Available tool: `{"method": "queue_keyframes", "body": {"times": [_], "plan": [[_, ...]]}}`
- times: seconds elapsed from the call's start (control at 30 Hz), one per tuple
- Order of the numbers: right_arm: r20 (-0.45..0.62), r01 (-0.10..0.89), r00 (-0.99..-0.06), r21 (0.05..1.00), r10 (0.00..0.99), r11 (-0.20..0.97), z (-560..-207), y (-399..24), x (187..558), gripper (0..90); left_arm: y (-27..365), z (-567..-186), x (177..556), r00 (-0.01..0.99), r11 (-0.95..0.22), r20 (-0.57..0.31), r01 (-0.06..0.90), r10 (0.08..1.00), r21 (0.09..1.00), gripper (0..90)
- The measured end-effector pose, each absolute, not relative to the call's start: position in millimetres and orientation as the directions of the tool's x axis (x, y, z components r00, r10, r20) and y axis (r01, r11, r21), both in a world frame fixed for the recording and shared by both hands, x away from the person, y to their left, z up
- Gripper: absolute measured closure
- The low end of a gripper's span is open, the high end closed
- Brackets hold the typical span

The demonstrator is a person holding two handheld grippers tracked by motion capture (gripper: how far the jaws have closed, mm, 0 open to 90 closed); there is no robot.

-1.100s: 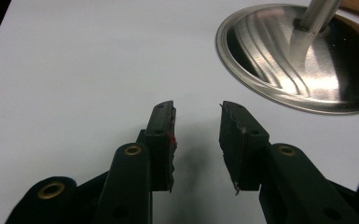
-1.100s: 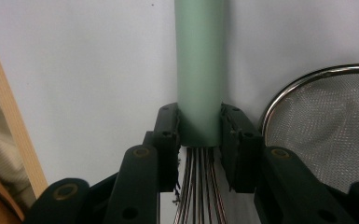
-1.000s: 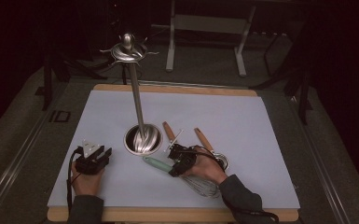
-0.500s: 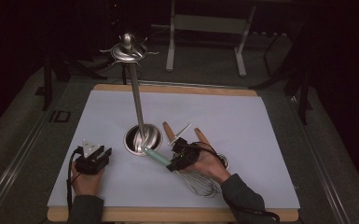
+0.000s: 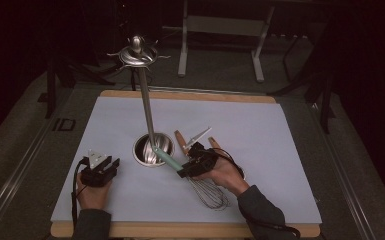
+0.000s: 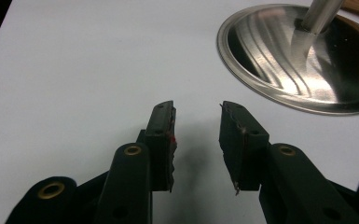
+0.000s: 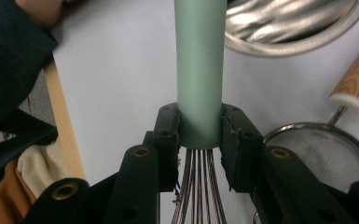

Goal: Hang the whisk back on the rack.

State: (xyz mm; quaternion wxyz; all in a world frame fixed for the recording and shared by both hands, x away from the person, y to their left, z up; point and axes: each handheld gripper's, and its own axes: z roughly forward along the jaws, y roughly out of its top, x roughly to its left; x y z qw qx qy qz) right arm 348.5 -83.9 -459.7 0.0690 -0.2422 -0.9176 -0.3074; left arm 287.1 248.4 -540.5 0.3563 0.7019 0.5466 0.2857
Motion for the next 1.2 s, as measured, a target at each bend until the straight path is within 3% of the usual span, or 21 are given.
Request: {"method": "queue_keyframes", "body": {"times": [0.53,1.2], "plan": [[0.229,0.406,-0.909,0.671,0.348,0.62,-436.3,-81.2,339.0,69.3,248.7,-540.4,286.4,0.236,-0.14,0.005,0.558,0.972,0.818,65.9],[0.164,0.333,-0.918,0.813,0.36,0.478,-396.6,-87.7,337.0,69.3,248.8,-540.3,286.3,0.235,-0.139,0.005,0.557,0.972,0.819,65.9]]}}
